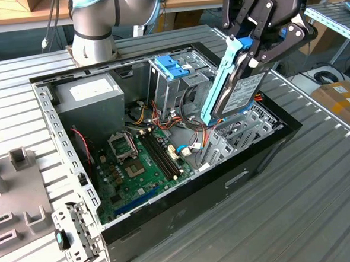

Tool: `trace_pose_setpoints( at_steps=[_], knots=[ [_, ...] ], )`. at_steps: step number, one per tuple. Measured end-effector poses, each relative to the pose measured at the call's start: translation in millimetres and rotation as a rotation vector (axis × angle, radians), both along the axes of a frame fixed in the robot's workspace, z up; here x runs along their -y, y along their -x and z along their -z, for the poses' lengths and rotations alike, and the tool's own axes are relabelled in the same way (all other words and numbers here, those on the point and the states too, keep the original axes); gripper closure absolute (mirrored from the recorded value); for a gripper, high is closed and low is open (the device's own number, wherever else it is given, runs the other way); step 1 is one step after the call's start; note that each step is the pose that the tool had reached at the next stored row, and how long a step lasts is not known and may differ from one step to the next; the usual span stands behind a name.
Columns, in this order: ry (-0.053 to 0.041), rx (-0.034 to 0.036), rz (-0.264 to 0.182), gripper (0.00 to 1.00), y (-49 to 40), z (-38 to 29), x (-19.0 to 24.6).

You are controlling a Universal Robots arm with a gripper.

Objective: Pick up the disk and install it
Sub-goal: 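Pick up the disk, then insert the disk into the insertion slot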

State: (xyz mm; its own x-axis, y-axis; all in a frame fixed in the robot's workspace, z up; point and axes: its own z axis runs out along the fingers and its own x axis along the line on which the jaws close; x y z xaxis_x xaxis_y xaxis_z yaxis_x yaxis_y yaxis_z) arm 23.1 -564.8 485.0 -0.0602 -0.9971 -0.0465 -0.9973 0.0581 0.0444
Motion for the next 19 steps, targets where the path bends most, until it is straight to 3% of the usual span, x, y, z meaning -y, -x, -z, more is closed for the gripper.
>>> trace_pose_setpoints(
  at_steps=[1, 2, 3, 8, 11, 19],
  knots=[
    [-0.0053, -0.0002, 0.0, 0.63, -1.4, 0.0, 1.2],
    [-0.019, -0.001, 0.0, 0.63, -6.8, 0.0, 3.4],
    [-0.0203, -0.0013, 0.0, 0.63, -9.6, 0.1, 3.5],
    [-0.0206, -0.0041, 0.0, 0.63, -27.5, 0.5, 4.0],
    [-0.0206, -0.0057, 0.0, 0.63, -38.8, 0.9, 7.0],
    [-0.0206, -0.0056, 0.0, 0.63, -40.1, 1.0, 8.2]
  ],
)
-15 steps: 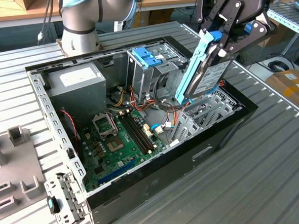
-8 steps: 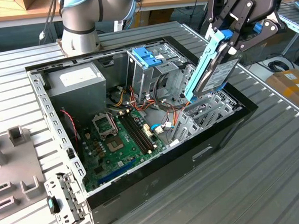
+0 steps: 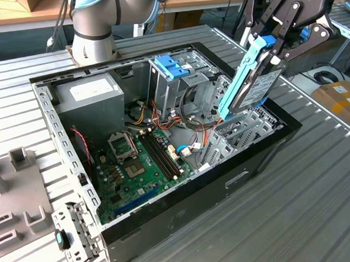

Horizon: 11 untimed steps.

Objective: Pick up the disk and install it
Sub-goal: 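Insert the disk into the insertion slot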

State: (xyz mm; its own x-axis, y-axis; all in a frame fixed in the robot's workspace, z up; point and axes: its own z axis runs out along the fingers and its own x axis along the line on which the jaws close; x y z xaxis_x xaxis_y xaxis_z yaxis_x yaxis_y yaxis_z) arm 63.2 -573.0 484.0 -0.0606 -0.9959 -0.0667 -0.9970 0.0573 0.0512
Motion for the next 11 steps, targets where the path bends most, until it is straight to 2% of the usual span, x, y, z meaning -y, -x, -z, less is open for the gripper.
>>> trace_pose_setpoints(
  at_steps=[6, 11],
  knots=[
    [0.0, 0.0, 0.0, 0.63, -0.1, 0.0, 0.0],
    [-0.0001, 0.0, -0.006, 0.63, -0.2, 6.5, 0.2]
  ],
)
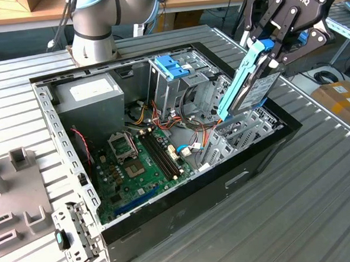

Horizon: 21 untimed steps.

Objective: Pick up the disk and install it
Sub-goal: 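Insert the disk into the insertion slot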

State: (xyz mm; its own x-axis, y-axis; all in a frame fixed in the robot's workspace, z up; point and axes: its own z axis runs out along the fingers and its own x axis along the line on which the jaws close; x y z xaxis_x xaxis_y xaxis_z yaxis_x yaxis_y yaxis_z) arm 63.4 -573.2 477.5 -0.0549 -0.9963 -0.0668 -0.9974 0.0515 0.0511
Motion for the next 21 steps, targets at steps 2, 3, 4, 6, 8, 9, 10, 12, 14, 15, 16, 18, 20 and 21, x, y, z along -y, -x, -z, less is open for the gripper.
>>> trace_pose_setpoints(
  at_steps=[2, 3, 4, 6, 8, 9, 10, 12, 14, 15, 16, 18, 20, 21],
  knots=[
    [-0.0001, 0.0, -0.037, 0.63, -0.3, 1.4, 0.0],
    [0.0, 0.0, -0.049, 0.63, -0.5, 1.7, 0.0],
    [0.0001, 0.0, -0.055, 0.63, -0.8, 2.0, 0.0],
    [-0.0001, 0.0, -0.057, 0.63, -3.3, 5.0, 0.5],
    [0.0003, -0.0001, -0.057, 0.63, -3.3, 6.1, 1.4],
    [0.0001, 0.0, -0.057, 0.63, -3.4, 7.0, 2.6],
    [0.0001, 0.0, -0.057, 0.63, -3.5, 7.5, 3.6],
    [-0.0001, 0.0, -0.057, 0.63, -3.4, 9.2, 5.9],
    [0.0001, 0.0, -0.057, 0.63, -3.5, 11.5, 7.2],
    [0.0001, 0.0, -0.057, 0.63, -3.5, 12.4, 7.4],
    [0.0003, -0.0001, -0.057, 0.63, -3.4, 13.7, 7.7],
    [0.0001, 0.0, -0.057, 0.63, -3.5, 16.9, 8.1],
    [0.0001, -0.0001, -0.057, 0.63, -3.8, 19.2, 8.1],
    [0.0, 0.0, -0.057, 0.63, -3.9, 20.2, 8.1]
  ],
)
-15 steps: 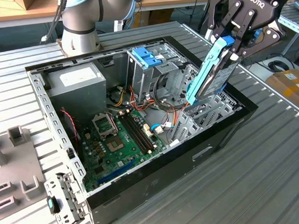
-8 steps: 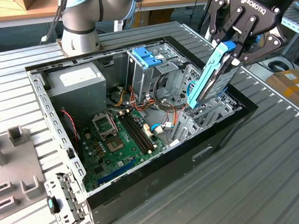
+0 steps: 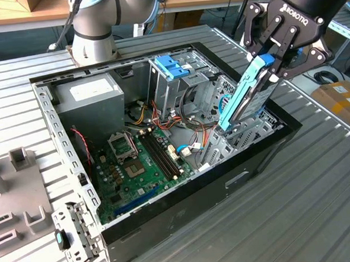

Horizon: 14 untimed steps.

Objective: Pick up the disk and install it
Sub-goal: 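Insert the disk into the insertion slot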

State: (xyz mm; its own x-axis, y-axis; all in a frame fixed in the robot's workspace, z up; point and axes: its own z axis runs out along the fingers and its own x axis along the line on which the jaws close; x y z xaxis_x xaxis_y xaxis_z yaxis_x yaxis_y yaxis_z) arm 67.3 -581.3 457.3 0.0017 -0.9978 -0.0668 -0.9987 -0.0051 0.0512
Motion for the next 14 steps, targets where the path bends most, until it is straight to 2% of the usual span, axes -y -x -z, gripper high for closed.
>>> trace_pose_setpoints(
  at_steps=[14],
  knots=[
    [0.0001, 0.0, 0.0, 0.63, -0.7, 10.5, 2.0]
  ],
)
